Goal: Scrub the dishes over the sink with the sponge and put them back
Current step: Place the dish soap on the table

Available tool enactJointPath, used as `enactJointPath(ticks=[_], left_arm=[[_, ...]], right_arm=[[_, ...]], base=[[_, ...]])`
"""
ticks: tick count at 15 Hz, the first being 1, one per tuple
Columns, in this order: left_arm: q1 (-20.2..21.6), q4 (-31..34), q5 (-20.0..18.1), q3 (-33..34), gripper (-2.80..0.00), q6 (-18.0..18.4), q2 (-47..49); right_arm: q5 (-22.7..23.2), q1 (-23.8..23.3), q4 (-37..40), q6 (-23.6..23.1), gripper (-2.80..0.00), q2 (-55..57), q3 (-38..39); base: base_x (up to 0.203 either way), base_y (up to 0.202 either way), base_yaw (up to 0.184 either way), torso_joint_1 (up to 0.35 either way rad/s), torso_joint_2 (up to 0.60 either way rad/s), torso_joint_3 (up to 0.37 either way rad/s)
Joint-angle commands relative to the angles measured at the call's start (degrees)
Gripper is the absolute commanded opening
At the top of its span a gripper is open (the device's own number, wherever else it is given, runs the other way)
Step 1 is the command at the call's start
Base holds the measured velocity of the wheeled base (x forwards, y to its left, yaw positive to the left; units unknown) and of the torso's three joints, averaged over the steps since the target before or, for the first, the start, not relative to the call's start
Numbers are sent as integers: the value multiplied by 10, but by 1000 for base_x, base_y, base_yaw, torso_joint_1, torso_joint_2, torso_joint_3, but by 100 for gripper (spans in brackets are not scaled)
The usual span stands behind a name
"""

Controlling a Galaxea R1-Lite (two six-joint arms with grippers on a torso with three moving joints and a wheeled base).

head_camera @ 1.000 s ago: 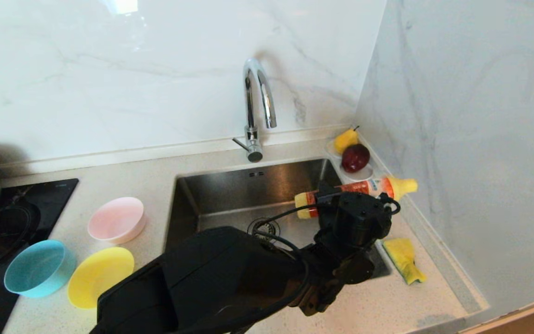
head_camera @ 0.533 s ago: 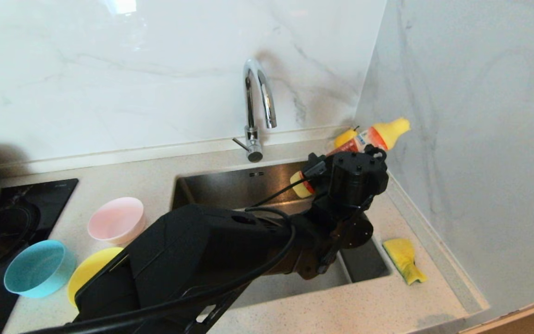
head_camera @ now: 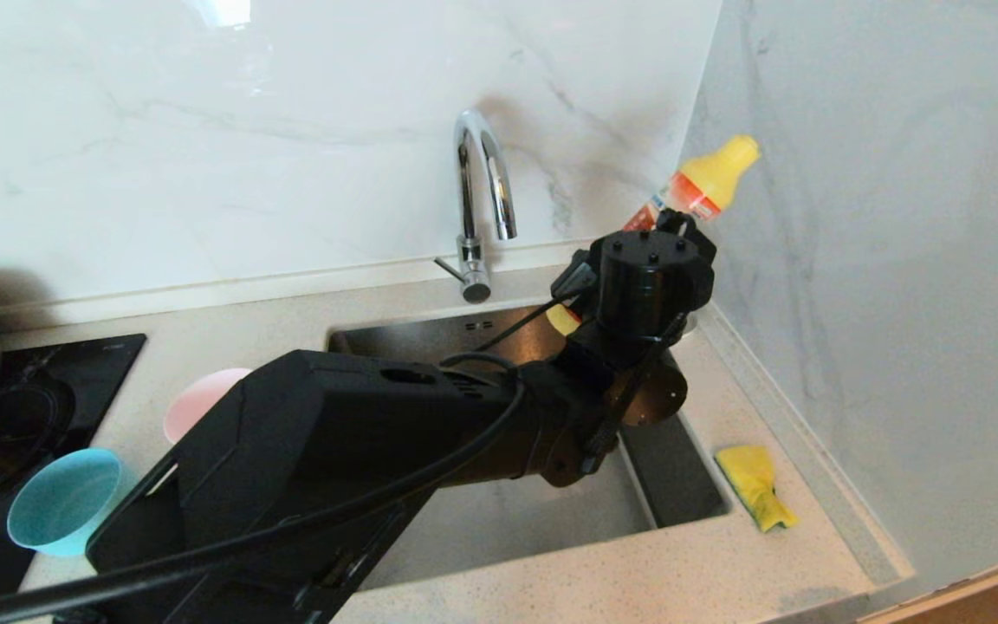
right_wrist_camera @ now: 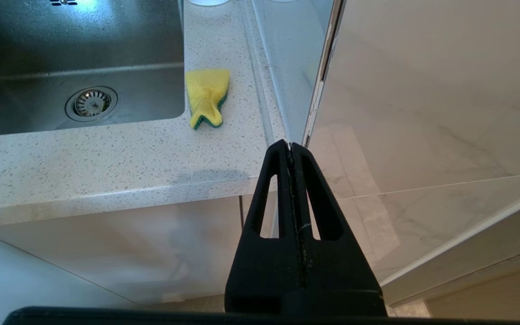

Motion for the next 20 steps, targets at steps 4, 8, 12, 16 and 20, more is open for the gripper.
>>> enactJointPath(ticks=[4, 8, 12, 16, 20], left_arm=[[4, -33, -35, 0, -280, -22, -53], [10, -30, -82, 0, -280, -80, -87], [11, -30, -109, 0, -280, -104, -118], [12, -27, -128, 0, -280, -122, -162], [31, -15, -126, 2, -280, -165, -201]], right_arm=[[0, 0, 0, 0, -280, 0, 0], [0, 0, 0, 0, -280, -1, 0], [0, 0, 0, 1, -280, 0, 0], [0, 0, 0, 0, -280, 0, 0], [0, 0, 0, 1, -280, 0, 0]], base=[[0, 0, 0, 0, 0, 0], [0, 0, 0, 0, 0, 0], [0, 0, 0, 0, 0, 0], [0, 0, 0, 0, 0, 0], [0, 0, 0, 0, 0, 0]])
